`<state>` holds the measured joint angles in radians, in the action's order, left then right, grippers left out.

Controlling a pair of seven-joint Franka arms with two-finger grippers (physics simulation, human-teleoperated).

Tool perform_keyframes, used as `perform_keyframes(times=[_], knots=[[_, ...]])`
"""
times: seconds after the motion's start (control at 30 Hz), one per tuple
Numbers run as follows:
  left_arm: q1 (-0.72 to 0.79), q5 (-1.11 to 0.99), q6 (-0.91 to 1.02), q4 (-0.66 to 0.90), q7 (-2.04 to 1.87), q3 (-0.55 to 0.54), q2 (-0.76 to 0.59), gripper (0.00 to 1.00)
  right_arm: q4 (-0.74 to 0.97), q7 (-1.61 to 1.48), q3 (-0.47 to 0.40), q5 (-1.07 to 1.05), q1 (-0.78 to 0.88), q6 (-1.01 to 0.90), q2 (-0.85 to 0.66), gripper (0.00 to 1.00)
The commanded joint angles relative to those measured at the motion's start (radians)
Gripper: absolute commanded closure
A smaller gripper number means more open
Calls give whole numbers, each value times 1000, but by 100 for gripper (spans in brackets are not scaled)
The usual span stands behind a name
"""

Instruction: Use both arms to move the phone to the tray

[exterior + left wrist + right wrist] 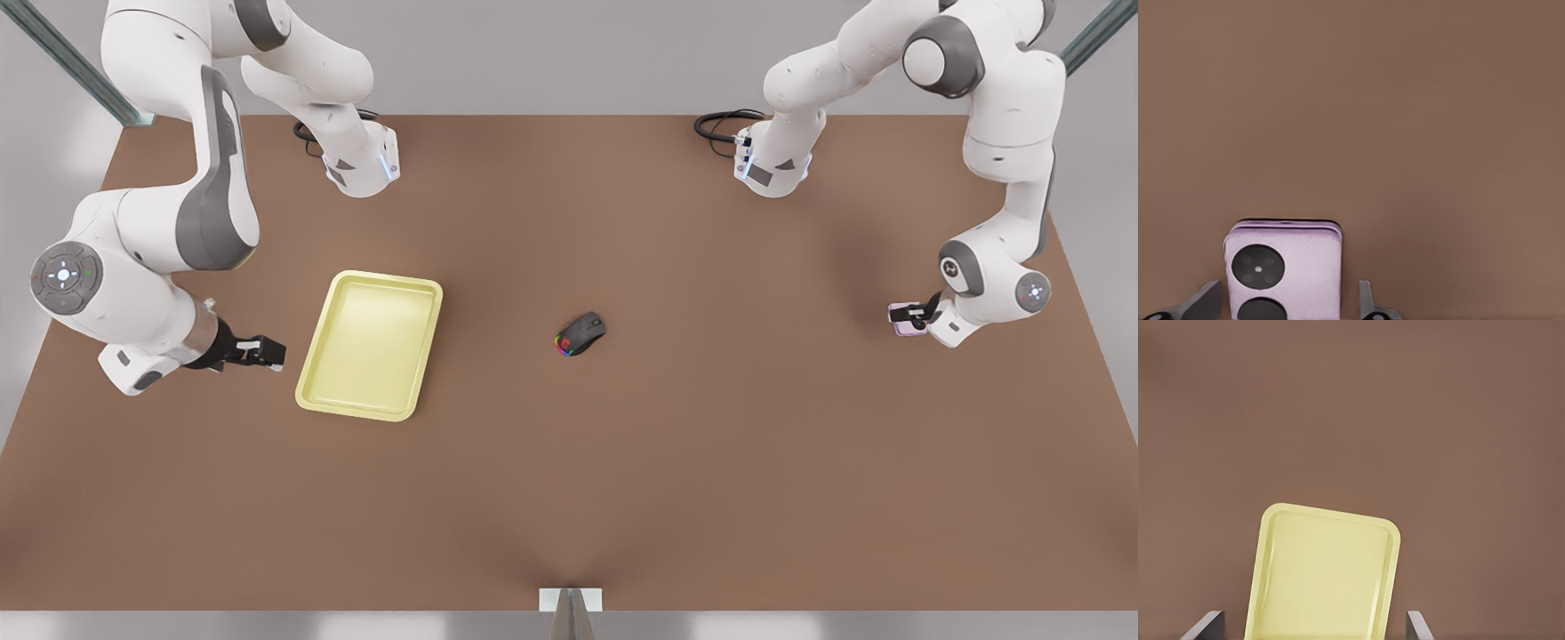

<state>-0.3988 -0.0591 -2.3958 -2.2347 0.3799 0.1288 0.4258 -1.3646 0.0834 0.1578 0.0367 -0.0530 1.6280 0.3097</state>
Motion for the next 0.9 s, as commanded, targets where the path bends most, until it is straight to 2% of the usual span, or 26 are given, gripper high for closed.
perform_keyframes(times=[0.0,0.13,0.2,0.53,0.6,0.7,0.77,0.87], knots=[[0,-1,-8,1,57,0,5,0,2,13,0,0,1,0,0,0],[0,1,-26,4,57,0,25,0,2,15,0,2,2,0,0,0],[0,1,-26,6,54,0,24,21,4,15,0,2,2,0,0,0],[0,1,-17,24,48,0,14,19,4,12,0,0,4,-2,0,0],[5,1,27,32,-88,-61,-30,19,4,10,0,2,2,-2,0,0],[18,1,30,81,-357,-271,-39,19,4,10,0,0,4,0,0,0],[198,-1,64,185,-619,-304,-12,19,4,10,0,2,2,-2,0,0],[498,-2,221,579,-1047,-304,209,19,2,7,0,2,2,0,0,0]])
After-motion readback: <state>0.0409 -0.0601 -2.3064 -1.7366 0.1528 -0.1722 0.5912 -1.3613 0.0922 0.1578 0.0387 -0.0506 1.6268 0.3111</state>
